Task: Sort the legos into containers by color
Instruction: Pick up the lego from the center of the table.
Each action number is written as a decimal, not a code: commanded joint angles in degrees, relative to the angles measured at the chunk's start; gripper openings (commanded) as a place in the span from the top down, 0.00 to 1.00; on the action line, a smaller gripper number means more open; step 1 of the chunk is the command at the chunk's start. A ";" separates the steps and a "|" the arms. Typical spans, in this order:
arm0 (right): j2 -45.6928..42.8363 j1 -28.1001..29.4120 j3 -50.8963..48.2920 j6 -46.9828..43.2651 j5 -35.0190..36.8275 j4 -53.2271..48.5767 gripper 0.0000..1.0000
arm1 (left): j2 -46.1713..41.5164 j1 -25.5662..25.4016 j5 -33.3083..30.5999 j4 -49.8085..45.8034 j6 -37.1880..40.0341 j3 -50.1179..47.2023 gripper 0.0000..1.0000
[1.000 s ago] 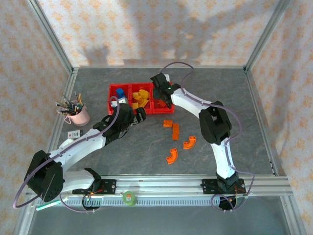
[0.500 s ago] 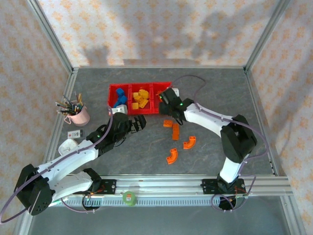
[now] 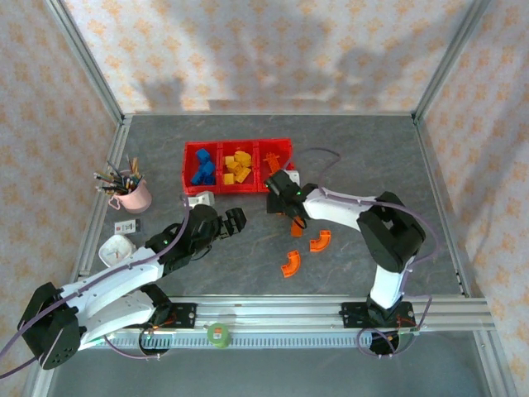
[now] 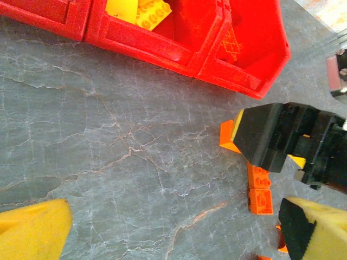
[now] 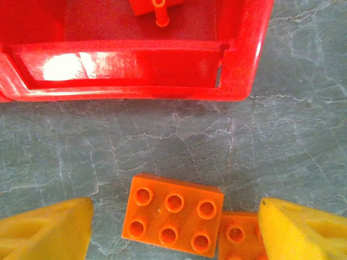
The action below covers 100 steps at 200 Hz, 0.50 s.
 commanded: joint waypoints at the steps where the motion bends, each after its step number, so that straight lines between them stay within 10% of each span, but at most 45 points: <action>1: 2.40 0.42 1.32 0.87 1.14 0.64 0.23 | -0.38 -0.41 -0.77 2.78 -1.19 -0.89 0.01; 100: 6.97 4.00 5.54 -0.94 5.46 -2.03 0.37 | -0.69 -0.39 -2.13 2.00 -1.48 -1.33 0.01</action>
